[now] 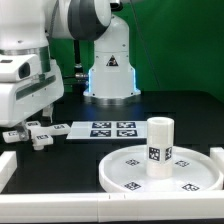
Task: Assemble round table
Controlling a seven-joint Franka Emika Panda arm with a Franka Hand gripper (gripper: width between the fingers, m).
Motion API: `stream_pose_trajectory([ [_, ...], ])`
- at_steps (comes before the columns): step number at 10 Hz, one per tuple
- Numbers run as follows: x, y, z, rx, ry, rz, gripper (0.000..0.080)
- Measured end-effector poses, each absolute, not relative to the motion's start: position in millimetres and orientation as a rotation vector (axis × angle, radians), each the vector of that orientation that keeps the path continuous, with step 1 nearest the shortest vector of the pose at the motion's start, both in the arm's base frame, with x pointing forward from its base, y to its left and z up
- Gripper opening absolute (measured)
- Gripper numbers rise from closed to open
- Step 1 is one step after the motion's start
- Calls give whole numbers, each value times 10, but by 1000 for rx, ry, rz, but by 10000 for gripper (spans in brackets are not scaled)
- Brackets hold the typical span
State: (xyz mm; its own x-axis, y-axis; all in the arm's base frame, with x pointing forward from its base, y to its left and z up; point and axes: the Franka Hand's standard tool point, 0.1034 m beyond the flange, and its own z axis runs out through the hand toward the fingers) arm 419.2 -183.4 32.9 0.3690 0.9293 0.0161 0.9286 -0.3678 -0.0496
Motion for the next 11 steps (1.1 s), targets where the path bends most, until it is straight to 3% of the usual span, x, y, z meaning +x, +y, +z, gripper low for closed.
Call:
stream_pose_trajectory([
  [4, 4175, -1827, 301, -2555, -1731, 28, 649],
  [5, 4174, -1827, 301, -2555, -1731, 28, 534],
  [6, 4174, -1827, 302, -2556, -1731, 28, 534],
  [7, 4174, -1830, 302, -2556, -1731, 28, 433],
  [11, 4172, -1802, 325, -2577, -1700, 28, 433],
])
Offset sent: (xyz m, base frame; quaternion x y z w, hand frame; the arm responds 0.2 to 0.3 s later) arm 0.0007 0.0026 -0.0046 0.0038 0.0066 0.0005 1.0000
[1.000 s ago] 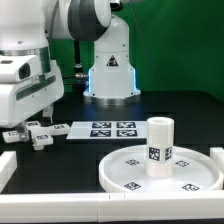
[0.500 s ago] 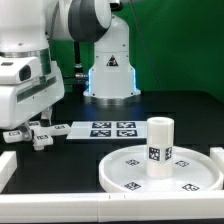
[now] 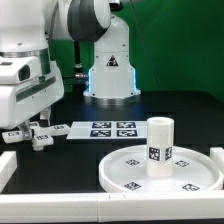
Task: Assemble round table
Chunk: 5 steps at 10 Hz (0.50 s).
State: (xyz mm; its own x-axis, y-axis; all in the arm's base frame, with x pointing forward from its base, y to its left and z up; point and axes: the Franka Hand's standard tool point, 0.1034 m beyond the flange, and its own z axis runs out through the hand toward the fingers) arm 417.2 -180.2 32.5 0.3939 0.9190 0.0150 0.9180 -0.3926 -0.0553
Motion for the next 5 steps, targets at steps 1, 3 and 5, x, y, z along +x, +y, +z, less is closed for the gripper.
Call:
stream_pose_trajectory([
  [1, 4183, -1696, 384, -2611, -1643, 30, 433],
  [3, 4212, -1428, 556, -2658, -1510, 55, 433],
  [5, 4365, -1052, 807, -2738, -1330, 71, 433],
])
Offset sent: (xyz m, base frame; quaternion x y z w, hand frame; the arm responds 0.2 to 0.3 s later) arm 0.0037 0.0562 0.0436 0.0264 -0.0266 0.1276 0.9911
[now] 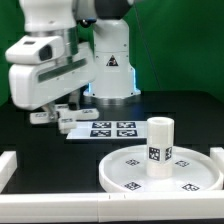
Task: Assemble round table
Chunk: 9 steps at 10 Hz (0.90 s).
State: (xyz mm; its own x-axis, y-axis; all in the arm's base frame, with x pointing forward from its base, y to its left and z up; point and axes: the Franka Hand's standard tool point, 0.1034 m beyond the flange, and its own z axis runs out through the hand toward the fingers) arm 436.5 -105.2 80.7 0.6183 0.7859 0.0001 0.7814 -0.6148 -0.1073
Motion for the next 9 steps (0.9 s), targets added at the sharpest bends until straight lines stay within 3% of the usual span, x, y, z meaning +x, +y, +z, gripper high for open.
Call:
stream_pose_trajectory([
  [2, 4712, -654, 1122, -2791, -1209, 65, 433],
  [4, 4963, -401, 1278, -2838, -1126, 48, 433],
  [9, 4992, -335, 1275, -2843, -1151, 76, 435],
])
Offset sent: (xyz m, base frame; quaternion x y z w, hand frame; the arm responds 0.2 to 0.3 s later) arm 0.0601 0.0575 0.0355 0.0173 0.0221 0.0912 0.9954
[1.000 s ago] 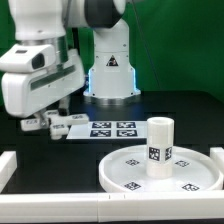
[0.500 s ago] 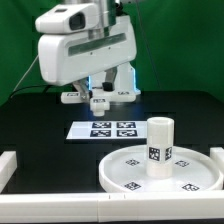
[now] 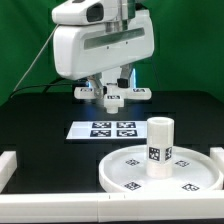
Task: Assemble round table
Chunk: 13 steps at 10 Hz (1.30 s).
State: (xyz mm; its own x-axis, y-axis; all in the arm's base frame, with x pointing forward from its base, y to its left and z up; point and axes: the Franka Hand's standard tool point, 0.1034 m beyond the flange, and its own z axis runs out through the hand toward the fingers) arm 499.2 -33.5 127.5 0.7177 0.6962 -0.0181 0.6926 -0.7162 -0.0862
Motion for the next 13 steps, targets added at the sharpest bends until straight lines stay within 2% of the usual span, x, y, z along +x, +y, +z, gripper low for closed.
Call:
stream_pose_trajectory([
  [1, 5031, -296, 1305, -2843, -1129, 95, 435],
  [4, 5384, 180, 1563, -2859, -1032, 93, 435],
  [5, 5475, 237, 1613, -2852, -1026, 66, 435],
  [9, 5437, 222, 1567, -2852, -1020, 78, 435],
  [11, 5543, 400, 1535, -2823, -1057, 69, 435],
  [13, 5597, 429, 1509, -2813, -1066, 61, 435],
])
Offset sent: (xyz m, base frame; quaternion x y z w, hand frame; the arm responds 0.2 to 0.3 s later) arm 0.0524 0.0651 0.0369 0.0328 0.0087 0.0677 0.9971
